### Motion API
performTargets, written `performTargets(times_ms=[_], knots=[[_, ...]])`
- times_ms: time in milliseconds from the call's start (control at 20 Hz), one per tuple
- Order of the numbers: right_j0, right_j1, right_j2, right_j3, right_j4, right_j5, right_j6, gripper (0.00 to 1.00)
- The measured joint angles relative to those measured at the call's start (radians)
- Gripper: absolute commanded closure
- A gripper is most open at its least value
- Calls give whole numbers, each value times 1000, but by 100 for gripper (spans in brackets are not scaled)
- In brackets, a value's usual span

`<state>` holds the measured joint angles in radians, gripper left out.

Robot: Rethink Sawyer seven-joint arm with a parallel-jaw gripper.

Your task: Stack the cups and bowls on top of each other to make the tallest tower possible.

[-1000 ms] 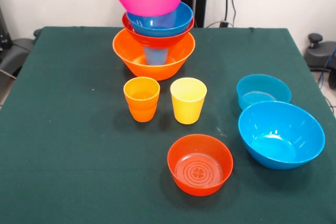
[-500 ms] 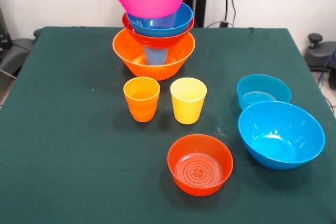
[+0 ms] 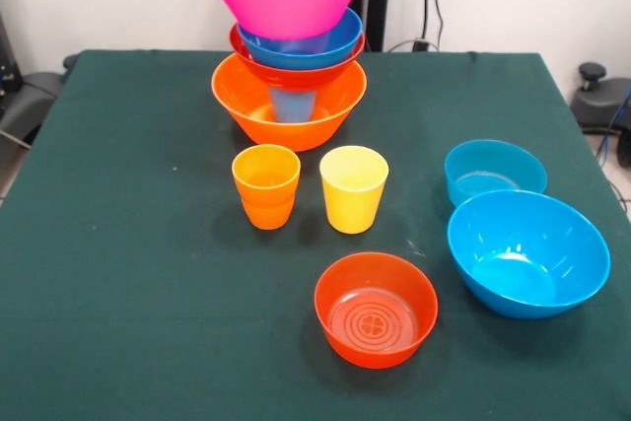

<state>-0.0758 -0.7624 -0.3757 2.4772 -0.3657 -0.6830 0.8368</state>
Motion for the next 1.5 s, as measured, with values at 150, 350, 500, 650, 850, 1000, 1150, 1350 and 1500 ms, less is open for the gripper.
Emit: performTargets(times_ms=[150, 350, 500, 650, 850, 1000, 1150, 1350, 1500], knots=[[6, 5, 0, 0, 4, -6, 0, 100], [20, 15, 0, 0, 15, -17, 0, 100], [23, 16, 0, 0, 21, -23, 0, 100], [24, 16, 0, 0, 28, -29, 0, 100], [24, 22, 0, 0, 31, -47, 0, 100], [24, 39, 0, 0, 31, -66, 0, 100], [24, 63, 0, -1, 31, -82, 0, 100], [24, 90, 0, -2, 34, -101, 0, 100], [24, 104, 0, -2, 38, -114, 0, 100]])
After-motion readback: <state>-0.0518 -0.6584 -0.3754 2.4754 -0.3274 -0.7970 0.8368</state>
